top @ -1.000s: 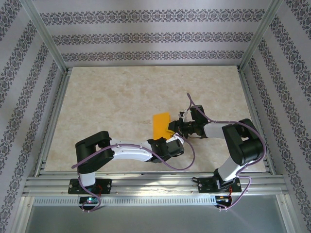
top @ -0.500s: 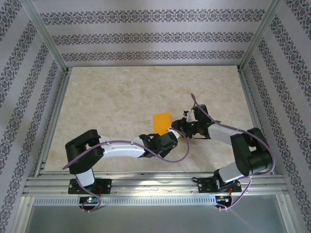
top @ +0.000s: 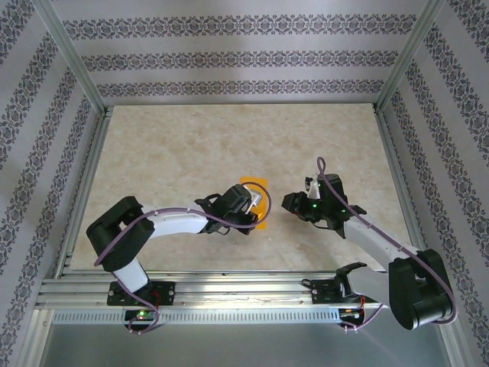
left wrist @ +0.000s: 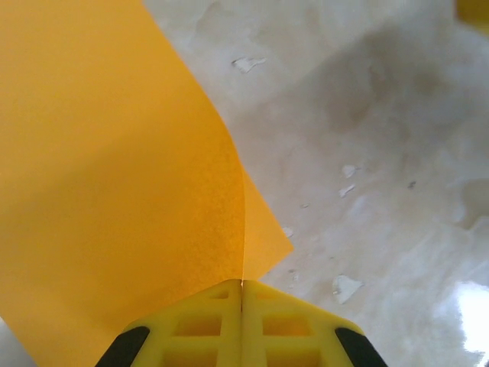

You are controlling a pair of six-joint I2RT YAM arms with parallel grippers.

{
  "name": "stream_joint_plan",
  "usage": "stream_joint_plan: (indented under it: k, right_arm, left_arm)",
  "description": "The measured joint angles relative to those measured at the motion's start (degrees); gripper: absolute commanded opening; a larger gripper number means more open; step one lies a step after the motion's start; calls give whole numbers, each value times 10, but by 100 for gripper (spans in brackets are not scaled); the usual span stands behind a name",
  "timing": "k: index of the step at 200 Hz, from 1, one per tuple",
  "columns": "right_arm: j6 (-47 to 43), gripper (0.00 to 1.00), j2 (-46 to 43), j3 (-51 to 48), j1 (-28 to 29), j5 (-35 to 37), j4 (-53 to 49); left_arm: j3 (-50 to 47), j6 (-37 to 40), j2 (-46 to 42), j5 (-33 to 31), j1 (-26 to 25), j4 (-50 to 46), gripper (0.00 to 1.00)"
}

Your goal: Fold a paper plane with a square sheet of paper (pick it up from the middle)

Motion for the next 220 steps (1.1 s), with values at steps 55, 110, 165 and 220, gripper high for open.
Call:
stream_joint_plan:
  k: [55, 110, 165, 220]
  right_arm:
    - [3, 14, 54, -5, 49, -28, 7]
    - [5, 7, 110, 9, 82, -27, 18]
    - [0, 4, 166, 51, 105, -23, 19]
    - [-17, 3, 213, 78, 112, 10, -3]
  left_arm:
    - [-1, -25, 0, 55, 24, 34, 1]
    - [-4, -39, 0, 81, 40, 50, 1]
    - [-4, -40, 0, 87, 40, 51, 1]
    - [-4, -40, 0, 93, 43, 51, 3]
